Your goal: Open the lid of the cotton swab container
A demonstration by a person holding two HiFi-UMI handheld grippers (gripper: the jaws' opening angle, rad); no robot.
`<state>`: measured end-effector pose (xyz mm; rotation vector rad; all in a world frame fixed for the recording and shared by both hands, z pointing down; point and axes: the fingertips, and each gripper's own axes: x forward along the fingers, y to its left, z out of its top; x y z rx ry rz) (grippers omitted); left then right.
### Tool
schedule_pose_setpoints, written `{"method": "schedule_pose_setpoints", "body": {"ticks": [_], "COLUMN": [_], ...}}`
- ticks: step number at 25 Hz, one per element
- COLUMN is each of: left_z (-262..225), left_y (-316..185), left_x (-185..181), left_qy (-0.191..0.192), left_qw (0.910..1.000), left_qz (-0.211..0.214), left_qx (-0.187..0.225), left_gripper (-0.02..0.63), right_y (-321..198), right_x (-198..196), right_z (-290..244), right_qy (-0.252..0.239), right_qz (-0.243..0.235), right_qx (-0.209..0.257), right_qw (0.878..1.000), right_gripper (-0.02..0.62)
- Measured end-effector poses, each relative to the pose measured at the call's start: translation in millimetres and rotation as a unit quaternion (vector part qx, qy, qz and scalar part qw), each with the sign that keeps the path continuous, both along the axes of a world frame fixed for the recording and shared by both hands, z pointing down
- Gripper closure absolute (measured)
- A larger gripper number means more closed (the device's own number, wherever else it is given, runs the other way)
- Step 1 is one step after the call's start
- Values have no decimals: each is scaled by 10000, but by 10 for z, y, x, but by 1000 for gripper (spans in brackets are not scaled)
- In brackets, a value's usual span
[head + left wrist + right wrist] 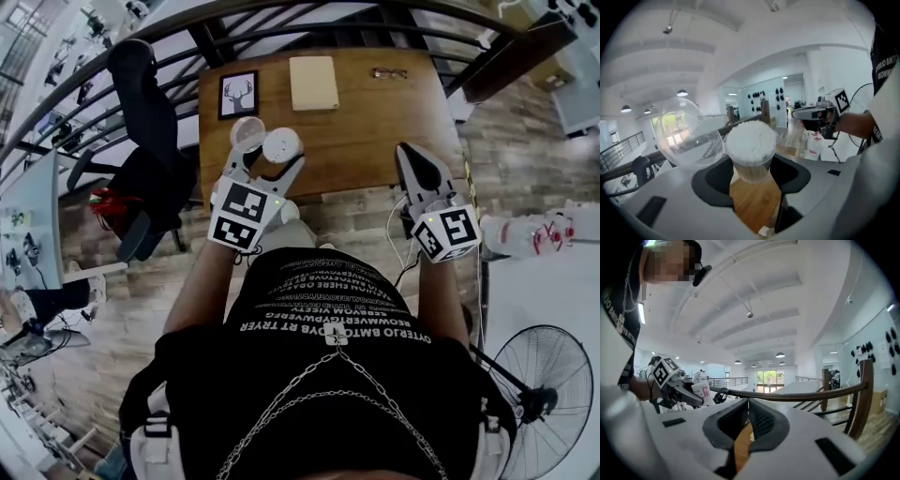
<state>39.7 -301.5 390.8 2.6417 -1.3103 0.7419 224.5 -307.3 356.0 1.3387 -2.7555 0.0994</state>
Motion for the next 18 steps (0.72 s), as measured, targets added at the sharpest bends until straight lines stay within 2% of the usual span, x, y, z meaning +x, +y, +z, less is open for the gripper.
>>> {"method": "schedule_pose_setpoints", "body": {"ticks": [3, 5, 8, 18], "left_z": [-233, -321, -335, -262], "left_y": [-1, 26, 66, 104], "left_x": [-178, -234, -260, -205], "left_qy": [199, 237, 90, -21], "left_qw": [9974, 9958, 9964, 9985], "left_qz": [-321, -387, -361, -189], "left_qx": [614, 792, 761, 517], "left_gripper": [345, 347, 347, 347], "right_y": [-9, -7, 2, -16], "right_x": [177, 243, 284, 162], "right_z": [12, 31, 38, 94], "right_qy": [11, 89, 205, 292], "right_qz": [330, 428, 484, 385], "right_qx": [-119, -165, -172, -215], "right_qw": [9994, 9989, 9985, 9986], "right_gripper": [578, 580, 580, 580]}}
